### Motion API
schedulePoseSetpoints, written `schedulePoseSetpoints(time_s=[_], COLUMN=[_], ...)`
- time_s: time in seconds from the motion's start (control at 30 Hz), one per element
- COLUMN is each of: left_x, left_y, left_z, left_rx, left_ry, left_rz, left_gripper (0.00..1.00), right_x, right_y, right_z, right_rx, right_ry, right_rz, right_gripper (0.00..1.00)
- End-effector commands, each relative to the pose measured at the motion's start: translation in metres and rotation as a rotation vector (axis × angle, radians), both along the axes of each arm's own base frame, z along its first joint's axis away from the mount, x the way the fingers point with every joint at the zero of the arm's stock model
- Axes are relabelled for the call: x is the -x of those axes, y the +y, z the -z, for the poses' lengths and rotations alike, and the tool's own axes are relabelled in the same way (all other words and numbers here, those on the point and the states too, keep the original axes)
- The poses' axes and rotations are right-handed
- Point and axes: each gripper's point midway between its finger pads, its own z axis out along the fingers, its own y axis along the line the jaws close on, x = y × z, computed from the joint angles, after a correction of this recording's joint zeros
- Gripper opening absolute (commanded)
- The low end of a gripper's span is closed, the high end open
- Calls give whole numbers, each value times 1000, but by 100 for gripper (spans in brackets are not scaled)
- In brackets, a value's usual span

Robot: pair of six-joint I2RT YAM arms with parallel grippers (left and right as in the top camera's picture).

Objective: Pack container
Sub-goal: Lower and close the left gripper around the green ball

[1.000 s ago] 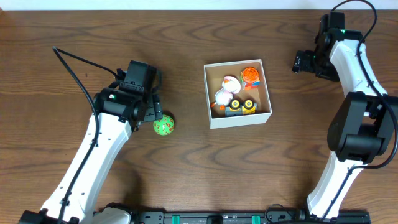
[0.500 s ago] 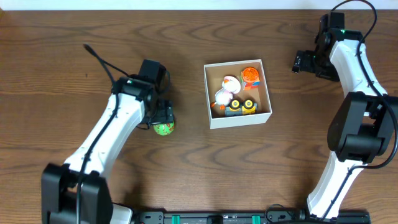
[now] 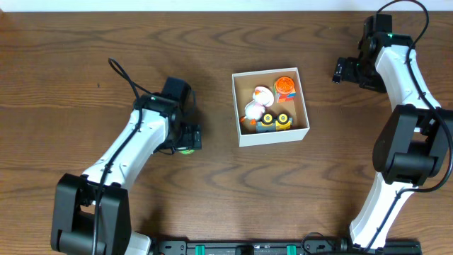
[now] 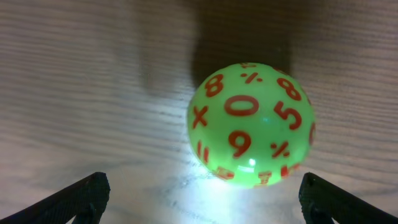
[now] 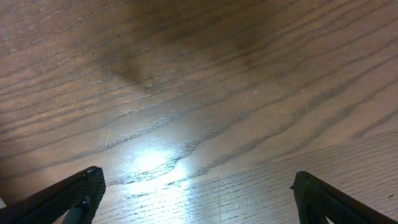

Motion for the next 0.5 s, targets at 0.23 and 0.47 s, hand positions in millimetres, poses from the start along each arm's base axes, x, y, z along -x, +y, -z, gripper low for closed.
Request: schedulePoseSetpoints(time_s=[0.23, 0.47], left_x=[-11, -18], left_y=[-10, -11], left_z=[9, 9], left_rx=[54, 55], left_ry=[-42, -71], left_rz=[45, 69], left_gripper=[98, 98], right_x=[0, 0], right_y=[2, 2], right_z=[-9, -9], right_rx=[3, 2], right_ry=[-20, -20], right_rz=[7, 7], right_gripper=[99, 99])
